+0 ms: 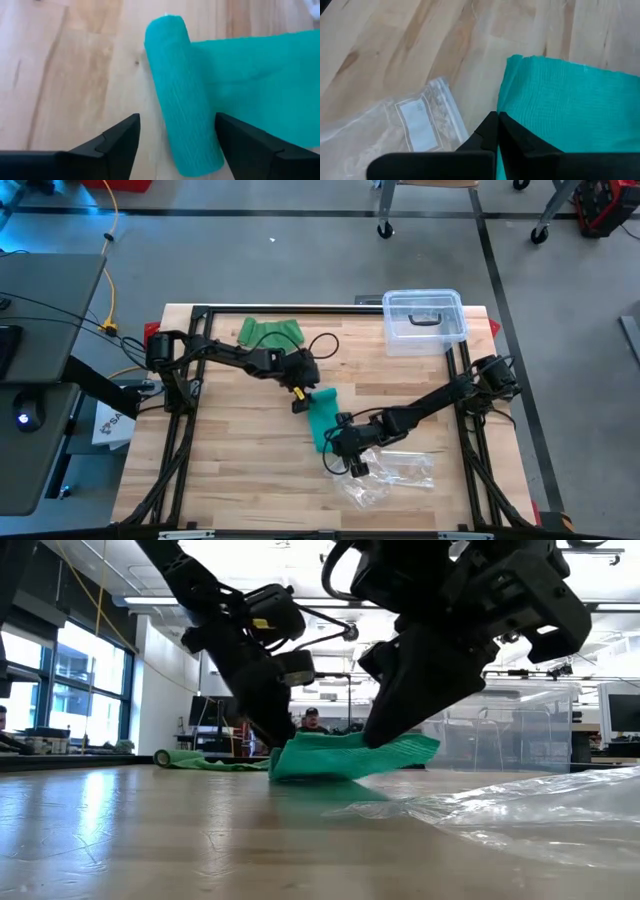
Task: Roll bandage
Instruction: Roll the blue bandage
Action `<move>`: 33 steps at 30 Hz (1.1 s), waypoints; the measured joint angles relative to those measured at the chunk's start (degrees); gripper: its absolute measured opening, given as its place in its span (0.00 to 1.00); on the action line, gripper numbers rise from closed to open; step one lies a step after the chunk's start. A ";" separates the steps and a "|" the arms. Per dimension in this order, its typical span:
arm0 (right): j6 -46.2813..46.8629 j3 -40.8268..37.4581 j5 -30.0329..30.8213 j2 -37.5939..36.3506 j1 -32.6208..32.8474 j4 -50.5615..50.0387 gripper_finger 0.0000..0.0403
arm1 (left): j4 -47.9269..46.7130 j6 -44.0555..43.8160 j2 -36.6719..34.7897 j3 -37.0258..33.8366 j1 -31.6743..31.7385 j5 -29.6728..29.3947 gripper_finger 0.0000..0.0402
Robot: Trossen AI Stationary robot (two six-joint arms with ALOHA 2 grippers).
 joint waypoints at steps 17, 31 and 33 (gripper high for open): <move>0.00 0.00 0.42 0.04 -0.02 -0.08 0.00 | 5.76 -3.57 2.57 0.91 -4.45 -6.65 0.66; -0.25 0.00 0.42 0.04 -0.02 -0.07 0.00 | 5.11 -1.57 3.99 0.97 -4.06 -6.27 0.47; -0.22 0.00 0.42 0.04 -0.02 -0.07 0.00 | 4.93 -0.99 3.97 0.97 -3.85 -6.35 0.42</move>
